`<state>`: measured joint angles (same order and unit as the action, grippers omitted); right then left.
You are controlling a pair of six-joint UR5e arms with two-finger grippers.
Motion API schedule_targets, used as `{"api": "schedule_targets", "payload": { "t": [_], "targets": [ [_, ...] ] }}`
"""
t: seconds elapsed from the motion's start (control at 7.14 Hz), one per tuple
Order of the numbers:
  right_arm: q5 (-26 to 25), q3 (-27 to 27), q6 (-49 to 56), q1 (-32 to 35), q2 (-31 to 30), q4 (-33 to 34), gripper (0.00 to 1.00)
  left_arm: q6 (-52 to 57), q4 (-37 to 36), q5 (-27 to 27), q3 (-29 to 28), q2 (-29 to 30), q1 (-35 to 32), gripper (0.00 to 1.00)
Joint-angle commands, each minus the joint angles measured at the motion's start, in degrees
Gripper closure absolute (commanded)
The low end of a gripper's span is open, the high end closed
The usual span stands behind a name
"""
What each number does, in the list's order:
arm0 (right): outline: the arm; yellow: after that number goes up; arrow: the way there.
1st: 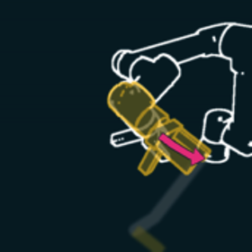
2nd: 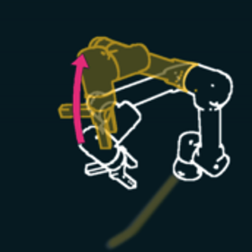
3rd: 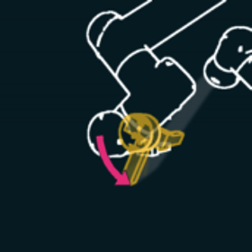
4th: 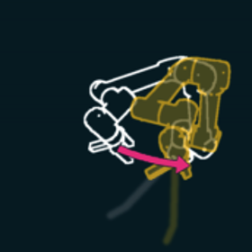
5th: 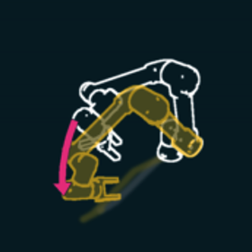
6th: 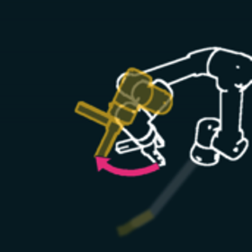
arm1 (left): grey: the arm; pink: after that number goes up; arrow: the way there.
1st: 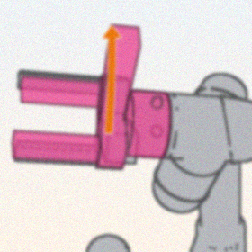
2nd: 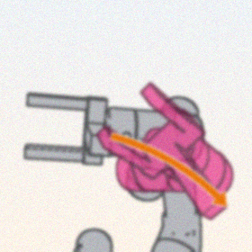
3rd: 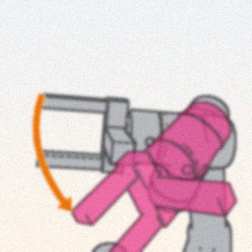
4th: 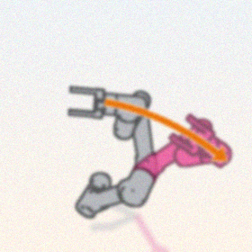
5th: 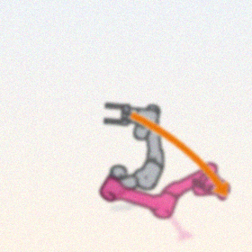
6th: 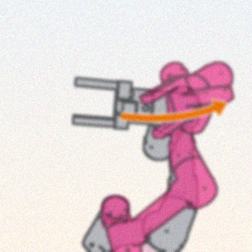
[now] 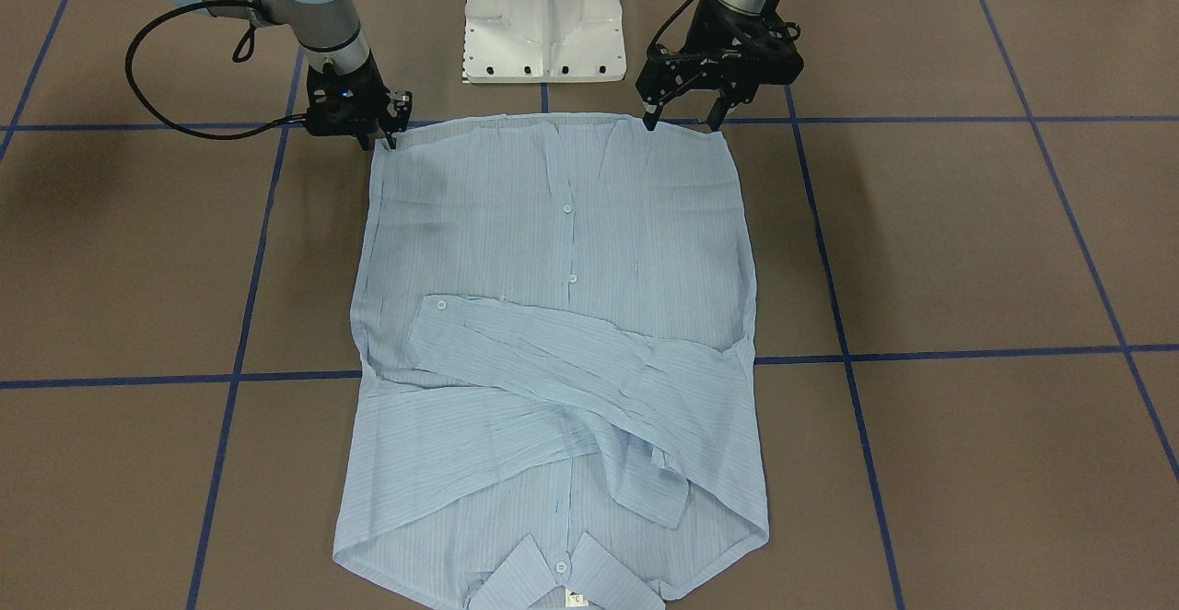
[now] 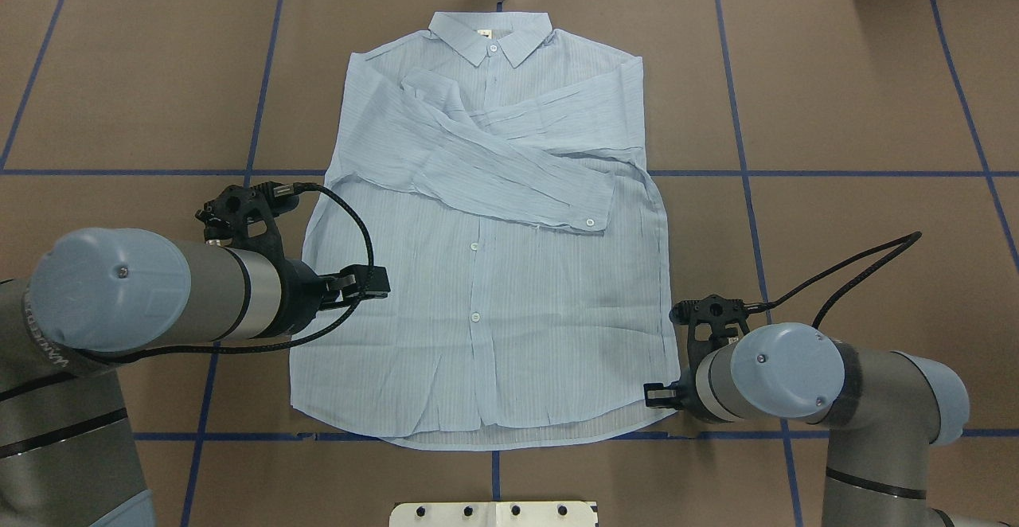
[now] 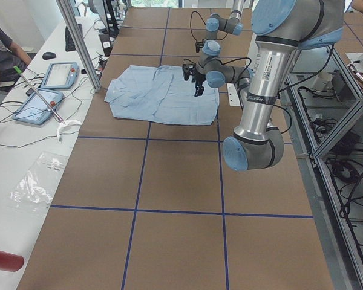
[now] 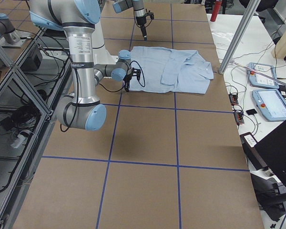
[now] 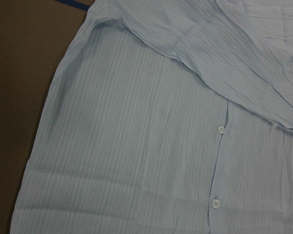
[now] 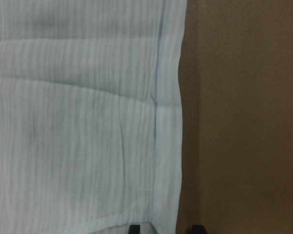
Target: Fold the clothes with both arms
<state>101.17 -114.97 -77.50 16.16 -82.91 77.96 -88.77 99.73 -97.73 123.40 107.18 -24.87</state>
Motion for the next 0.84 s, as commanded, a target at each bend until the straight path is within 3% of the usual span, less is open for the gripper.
{"api": "schedule_targets", "payload": {
  "t": [0.0, 0.7],
  "targets": [
    [0.2, 0.1, 0.1, 1.0, 0.0, 0.0, 0.55, 0.0, 0.0, 0.0, 0.0, 0.0, 0.0, 0.02],
    [1.6, 1.2, 0.1, 2.1, 5.7, 6.3, 0.56, 0.0, 0.0, 0.0, 0.1, 0.0, 0.0, 0.02]
  ]
}}
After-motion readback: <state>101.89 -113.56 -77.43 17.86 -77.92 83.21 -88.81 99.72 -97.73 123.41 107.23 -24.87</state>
